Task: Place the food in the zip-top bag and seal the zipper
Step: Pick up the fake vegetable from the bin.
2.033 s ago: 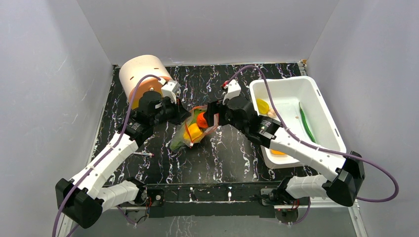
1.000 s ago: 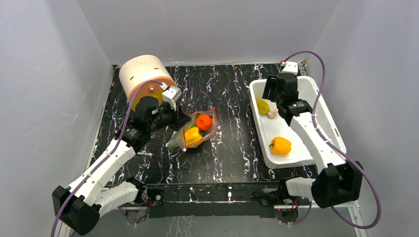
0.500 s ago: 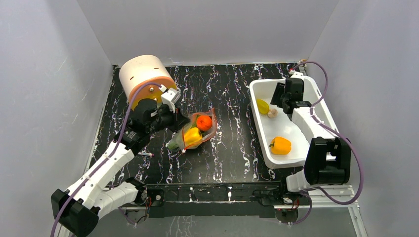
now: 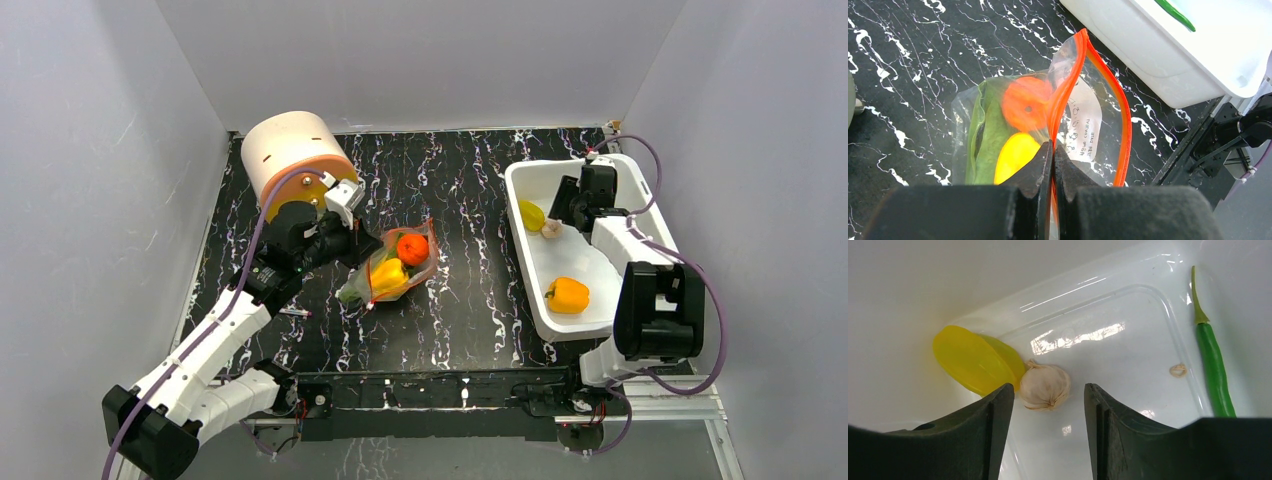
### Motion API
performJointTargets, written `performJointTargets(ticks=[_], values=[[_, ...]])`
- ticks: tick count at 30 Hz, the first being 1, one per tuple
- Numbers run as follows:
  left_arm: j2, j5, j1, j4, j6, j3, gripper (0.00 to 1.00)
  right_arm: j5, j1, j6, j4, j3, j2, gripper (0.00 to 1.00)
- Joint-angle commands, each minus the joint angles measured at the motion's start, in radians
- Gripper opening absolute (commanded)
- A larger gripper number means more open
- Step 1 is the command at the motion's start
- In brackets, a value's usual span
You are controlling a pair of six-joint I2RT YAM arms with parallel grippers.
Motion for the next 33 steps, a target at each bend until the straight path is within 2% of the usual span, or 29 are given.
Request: performJointTargets(ticks=[1,10,16,19,33], values=[[-0.015,-0.014,-0.002,-0.002,0.023,0.005,0.00,-0.060,-0.009,0.011,0.071,-0.006,0.047,0.53],[-0.025,-0.031,-0.002,-0.002,0.031,-0.001,0.00,-0.086,-0.010,0.024,0.110,-0.004,0.140,0.59],[-0.026,-0.018,-0.002,0.008,0.024,-0.006,0.00,-0.077,-0.010,0.022,0.118,-0.017,0.167,0.56],[-0.023,-0.019,-0.002,0.008,0.026,-0.006,0.00,-0.059,-0.010,0.023,0.103,-0.007,0.172,0.50],[-0.017,-0.015,-0.002,0.018,0.027,-0.014,0.00,0.027,-0.011,0.103,0.094,-0.051,0.083,0.41]])
